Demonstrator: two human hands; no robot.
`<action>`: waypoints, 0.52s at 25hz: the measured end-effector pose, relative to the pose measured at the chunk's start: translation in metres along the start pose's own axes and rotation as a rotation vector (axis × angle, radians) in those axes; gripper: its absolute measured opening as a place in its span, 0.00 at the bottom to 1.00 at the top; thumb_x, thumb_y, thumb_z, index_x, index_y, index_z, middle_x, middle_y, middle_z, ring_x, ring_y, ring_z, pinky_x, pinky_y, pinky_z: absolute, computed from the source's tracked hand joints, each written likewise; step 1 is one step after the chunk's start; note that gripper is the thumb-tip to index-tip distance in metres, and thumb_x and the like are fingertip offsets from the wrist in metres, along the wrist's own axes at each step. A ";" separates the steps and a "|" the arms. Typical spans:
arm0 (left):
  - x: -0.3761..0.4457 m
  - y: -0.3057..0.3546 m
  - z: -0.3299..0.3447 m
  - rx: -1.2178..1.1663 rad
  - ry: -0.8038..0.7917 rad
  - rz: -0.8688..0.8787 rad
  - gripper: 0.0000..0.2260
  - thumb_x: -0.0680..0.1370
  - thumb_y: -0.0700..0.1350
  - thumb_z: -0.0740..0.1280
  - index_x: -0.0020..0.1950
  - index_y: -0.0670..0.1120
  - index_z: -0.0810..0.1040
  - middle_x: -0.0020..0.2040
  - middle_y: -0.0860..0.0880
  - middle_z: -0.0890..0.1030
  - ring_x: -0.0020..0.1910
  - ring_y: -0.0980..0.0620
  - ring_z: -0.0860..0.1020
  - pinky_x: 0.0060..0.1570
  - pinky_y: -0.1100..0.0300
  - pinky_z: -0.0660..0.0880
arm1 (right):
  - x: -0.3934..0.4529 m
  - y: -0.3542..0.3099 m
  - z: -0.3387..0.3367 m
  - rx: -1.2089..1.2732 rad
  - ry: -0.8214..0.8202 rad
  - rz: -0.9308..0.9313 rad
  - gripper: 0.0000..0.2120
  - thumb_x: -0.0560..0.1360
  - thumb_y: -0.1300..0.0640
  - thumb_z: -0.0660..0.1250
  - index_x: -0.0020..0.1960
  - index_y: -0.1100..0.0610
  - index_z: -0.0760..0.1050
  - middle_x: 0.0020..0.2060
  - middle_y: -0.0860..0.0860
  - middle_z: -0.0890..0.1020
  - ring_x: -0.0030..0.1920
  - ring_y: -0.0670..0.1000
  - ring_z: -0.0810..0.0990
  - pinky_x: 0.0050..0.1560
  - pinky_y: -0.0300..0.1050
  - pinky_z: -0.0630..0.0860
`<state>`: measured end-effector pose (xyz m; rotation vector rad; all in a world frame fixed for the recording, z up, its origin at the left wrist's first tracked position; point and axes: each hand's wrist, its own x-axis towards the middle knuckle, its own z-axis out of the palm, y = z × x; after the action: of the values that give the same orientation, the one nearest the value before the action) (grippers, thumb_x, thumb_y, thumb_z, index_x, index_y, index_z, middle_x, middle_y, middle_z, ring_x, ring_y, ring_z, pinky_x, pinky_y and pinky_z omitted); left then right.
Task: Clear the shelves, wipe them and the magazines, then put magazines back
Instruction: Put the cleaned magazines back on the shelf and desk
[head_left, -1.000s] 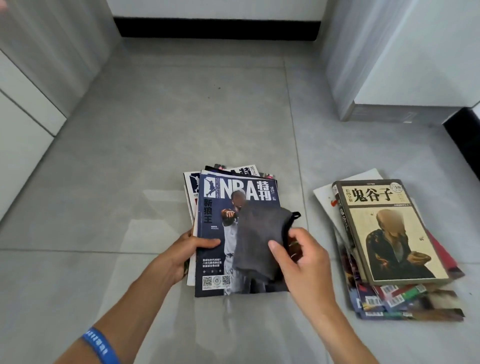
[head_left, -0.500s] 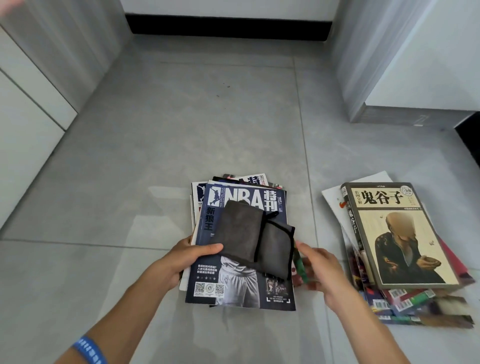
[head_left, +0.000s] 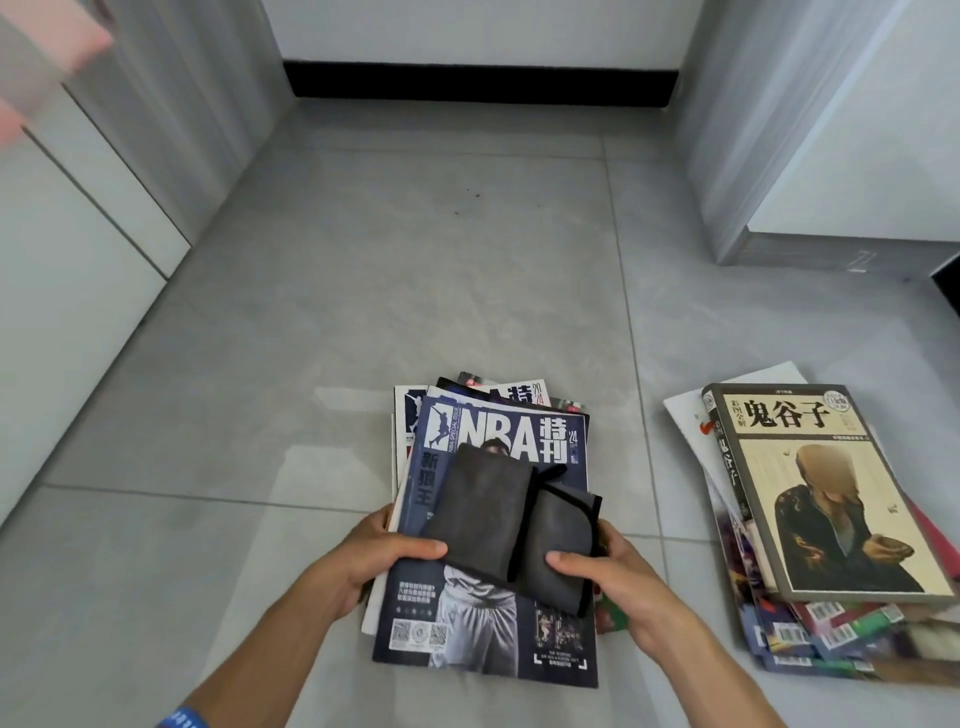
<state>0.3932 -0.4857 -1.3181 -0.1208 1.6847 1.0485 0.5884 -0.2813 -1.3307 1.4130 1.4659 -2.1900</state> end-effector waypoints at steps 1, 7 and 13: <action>0.000 -0.004 0.002 -0.014 0.023 0.015 0.32 0.60 0.37 0.82 0.62 0.45 0.76 0.48 0.44 0.86 0.46 0.43 0.85 0.48 0.51 0.81 | 0.001 -0.002 0.003 0.002 0.010 -0.010 0.26 0.65 0.63 0.80 0.60 0.52 0.77 0.48 0.52 0.87 0.46 0.53 0.86 0.37 0.44 0.80; -0.020 0.010 0.016 -0.048 0.121 0.125 0.28 0.62 0.31 0.80 0.57 0.49 0.77 0.44 0.49 0.86 0.40 0.49 0.86 0.38 0.57 0.81 | -0.010 -0.016 0.011 0.087 0.026 0.009 0.25 0.66 0.74 0.74 0.60 0.57 0.77 0.46 0.57 0.87 0.44 0.56 0.87 0.39 0.47 0.82; -0.110 0.139 0.019 -0.013 0.065 0.274 0.25 0.62 0.32 0.80 0.52 0.49 0.76 0.43 0.49 0.86 0.37 0.51 0.85 0.35 0.59 0.81 | -0.117 -0.136 0.008 0.097 0.141 -0.118 0.23 0.63 0.73 0.76 0.56 0.62 0.79 0.44 0.58 0.87 0.42 0.57 0.87 0.44 0.49 0.79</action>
<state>0.3738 -0.4338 -1.1490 0.0705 1.7881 1.2698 0.5694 -0.2586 -1.1533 1.5805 1.5446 -2.3031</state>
